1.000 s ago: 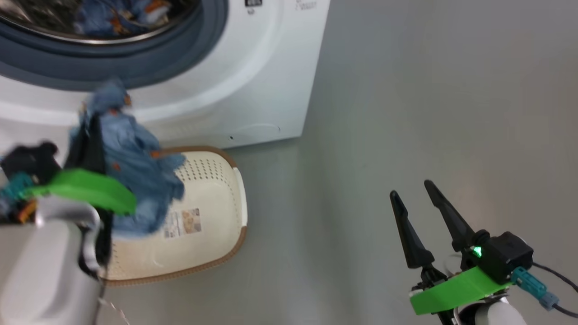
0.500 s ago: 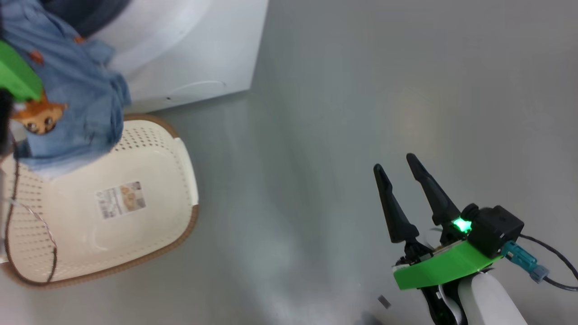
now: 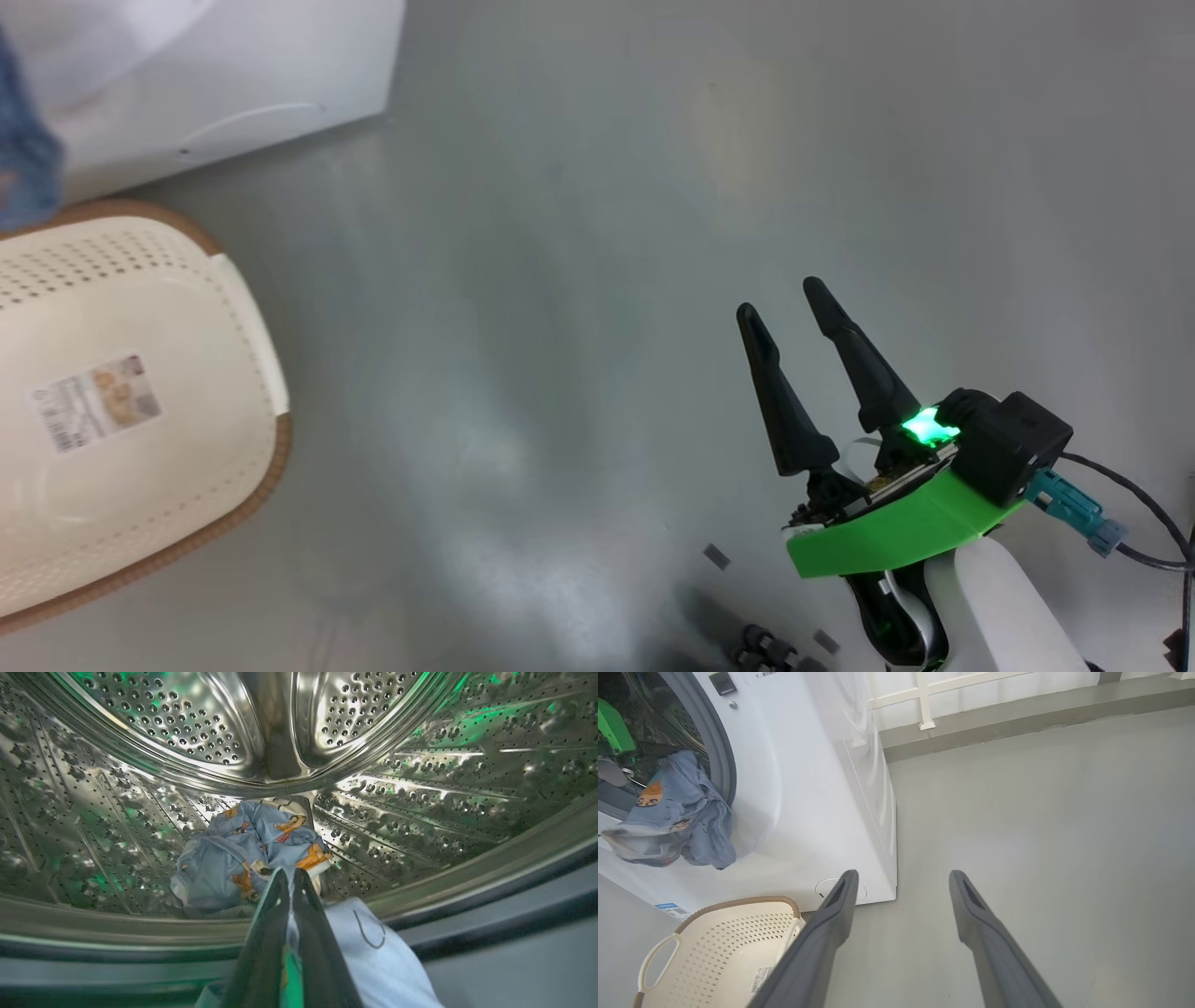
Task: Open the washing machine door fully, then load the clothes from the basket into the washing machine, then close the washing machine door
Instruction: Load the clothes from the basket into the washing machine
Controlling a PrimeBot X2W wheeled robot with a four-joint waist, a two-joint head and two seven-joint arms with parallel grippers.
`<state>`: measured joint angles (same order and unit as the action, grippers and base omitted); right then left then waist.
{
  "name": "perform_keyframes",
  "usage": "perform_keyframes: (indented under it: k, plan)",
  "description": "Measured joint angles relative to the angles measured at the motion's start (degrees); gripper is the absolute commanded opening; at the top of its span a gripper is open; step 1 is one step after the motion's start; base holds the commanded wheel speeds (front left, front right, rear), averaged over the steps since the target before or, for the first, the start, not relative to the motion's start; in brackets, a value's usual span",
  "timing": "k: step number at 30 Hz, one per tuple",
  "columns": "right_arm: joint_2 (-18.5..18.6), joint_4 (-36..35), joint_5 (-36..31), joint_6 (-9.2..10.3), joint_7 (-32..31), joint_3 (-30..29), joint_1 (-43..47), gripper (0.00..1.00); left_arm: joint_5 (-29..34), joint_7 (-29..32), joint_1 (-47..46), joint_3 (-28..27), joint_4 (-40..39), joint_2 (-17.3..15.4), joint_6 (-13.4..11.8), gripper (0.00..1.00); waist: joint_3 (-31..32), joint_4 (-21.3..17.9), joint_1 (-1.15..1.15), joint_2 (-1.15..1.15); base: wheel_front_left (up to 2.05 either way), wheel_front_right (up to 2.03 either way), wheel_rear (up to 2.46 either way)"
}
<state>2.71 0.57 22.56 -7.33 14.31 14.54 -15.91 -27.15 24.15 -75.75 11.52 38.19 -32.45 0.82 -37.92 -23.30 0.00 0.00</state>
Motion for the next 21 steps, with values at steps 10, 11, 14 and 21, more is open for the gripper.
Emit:
perform_keyframes:
  k: [10,11,14,21]
  plan:
    - [-0.07,-0.65,2.89,0.00,0.00,1.82,-0.65,1.00,5.71,-6.77,-9.52,-0.13,-1.25,-4.60,-3.55,0.00,-4.58,-4.41,0.00,0.00,0.00,0.00,0.00]
    - [-0.08,-0.65,2.91,0.00,0.00,1.86,-0.65,1.00,6.64,-8.21,-10.50,-0.02,-1.58,-4.89,-3.90,0.00,-4.96,-4.73,0.00,0.00,0.00,0.00,0.00]
    - [-0.09,-0.66,3.08,0.00,0.00,2.25,-0.66,1.00,8.66,-12.80,-13.86,0.70,-1.29,-5.75,-4.19,0.00,-5.94,-5.48,0.00,0.00,0.00,0.00,0.00]
    - [-0.13,-0.81,3.26,0.00,0.01,3.18,-1.87,1.00,12.88,-23.63,-20.79,2.64,0.93,-6.13,-5.33,0.00,-7.27,-5.98,0.00,0.00,0.00,0.00,0.00]
